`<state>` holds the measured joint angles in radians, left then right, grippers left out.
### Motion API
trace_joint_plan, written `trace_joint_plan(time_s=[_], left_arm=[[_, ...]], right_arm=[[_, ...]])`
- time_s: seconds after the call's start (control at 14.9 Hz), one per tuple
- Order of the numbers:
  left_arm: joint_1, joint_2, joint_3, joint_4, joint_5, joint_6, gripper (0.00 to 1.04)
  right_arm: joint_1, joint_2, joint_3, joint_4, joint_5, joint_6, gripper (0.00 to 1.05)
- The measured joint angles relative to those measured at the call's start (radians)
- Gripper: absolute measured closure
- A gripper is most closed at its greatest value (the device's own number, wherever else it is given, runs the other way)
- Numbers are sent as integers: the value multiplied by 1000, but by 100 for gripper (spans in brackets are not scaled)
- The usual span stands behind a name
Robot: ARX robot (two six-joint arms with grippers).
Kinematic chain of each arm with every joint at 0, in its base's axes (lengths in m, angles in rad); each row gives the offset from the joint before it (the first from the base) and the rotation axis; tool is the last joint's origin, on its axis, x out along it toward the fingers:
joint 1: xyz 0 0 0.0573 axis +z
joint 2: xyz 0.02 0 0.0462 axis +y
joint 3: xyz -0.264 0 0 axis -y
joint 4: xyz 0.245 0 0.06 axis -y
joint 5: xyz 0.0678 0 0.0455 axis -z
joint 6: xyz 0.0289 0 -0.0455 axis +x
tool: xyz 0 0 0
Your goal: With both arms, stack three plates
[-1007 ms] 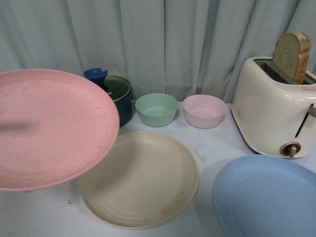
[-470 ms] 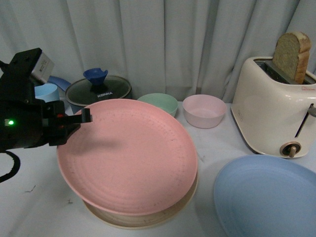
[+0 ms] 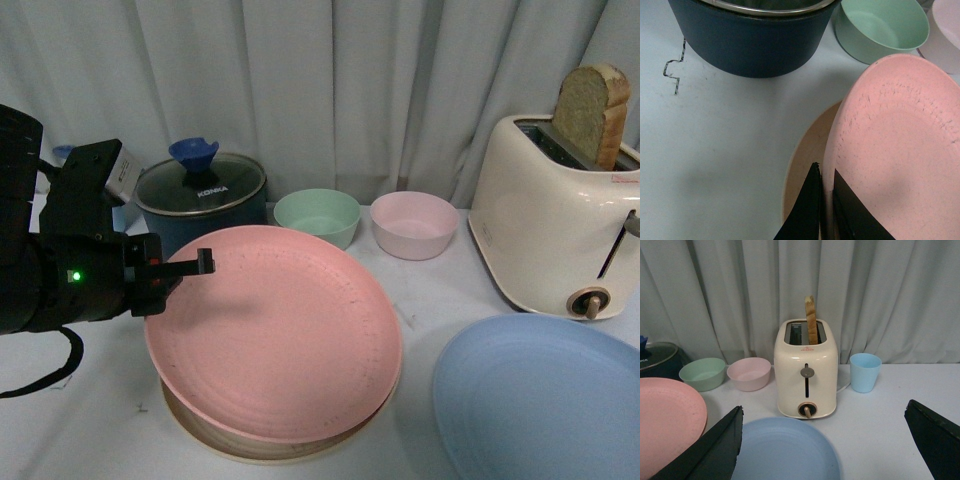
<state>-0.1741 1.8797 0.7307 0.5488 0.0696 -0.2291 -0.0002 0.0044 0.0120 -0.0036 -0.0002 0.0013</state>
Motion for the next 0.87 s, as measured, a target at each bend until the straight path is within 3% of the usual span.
trace_joint_plan(time_s=[0.47, 0.6, 0.87], left_arm=[[-8, 39, 0, 42, -2, -37, 102], [-12, 53, 1, 54, -22, -63, 55], [15, -61, -61, 89, -9, -82, 8]], right_arm=[[0, 0, 0, 0, 0, 0, 6], [0, 0, 0, 0, 0, 0, 6], [0, 0, 0, 0, 0, 0, 6]])
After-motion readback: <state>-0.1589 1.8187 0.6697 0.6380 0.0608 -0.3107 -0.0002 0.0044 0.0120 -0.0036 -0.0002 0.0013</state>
